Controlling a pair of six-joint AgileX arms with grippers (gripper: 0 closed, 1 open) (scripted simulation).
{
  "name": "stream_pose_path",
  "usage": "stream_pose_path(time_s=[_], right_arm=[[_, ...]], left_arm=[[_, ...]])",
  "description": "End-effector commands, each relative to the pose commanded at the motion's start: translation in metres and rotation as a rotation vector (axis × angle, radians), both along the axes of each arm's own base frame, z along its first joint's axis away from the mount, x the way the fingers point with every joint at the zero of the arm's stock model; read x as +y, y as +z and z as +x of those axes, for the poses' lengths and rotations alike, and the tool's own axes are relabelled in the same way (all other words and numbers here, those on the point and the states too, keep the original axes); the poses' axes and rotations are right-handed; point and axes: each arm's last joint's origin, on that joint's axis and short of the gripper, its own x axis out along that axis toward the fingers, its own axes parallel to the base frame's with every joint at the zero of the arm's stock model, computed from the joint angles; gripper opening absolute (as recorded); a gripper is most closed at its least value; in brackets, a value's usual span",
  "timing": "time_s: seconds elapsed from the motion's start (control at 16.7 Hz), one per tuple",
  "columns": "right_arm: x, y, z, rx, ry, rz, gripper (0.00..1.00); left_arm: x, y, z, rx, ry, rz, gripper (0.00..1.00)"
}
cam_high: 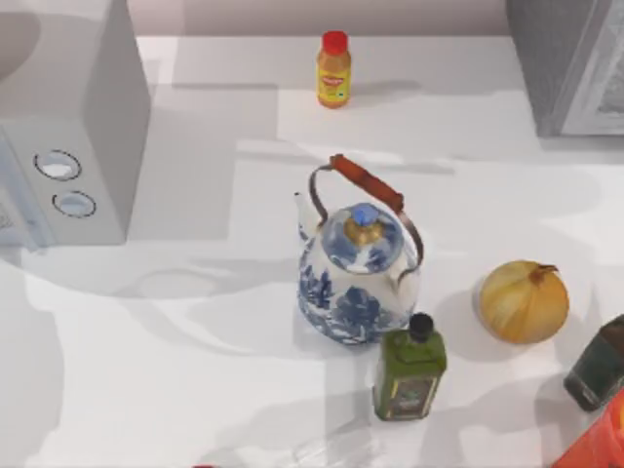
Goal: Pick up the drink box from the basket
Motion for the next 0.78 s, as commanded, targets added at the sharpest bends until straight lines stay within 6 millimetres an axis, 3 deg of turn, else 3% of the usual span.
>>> stream_pose_path(time_s=[0.42,0.6,0.78], right_arm=[[0.0,0.0,0.0,0.0,0.0,0.0,1.0],[0.0,0.0,0.0,0.0,0.0,0.0,1.0],[0.0,0.0,0.0,0.0,0.0,0.0,1.0]], left_arm=[[-0.009,-0.005,-0.009,0.014,-0.003,-0.007,0.0],[-0.029,-0.011,-0.036,0.014,-0.003,-0.01,0.0],[-0.055,-0.027,-0.078,0.007,-0.004,-0.008,0.0]])
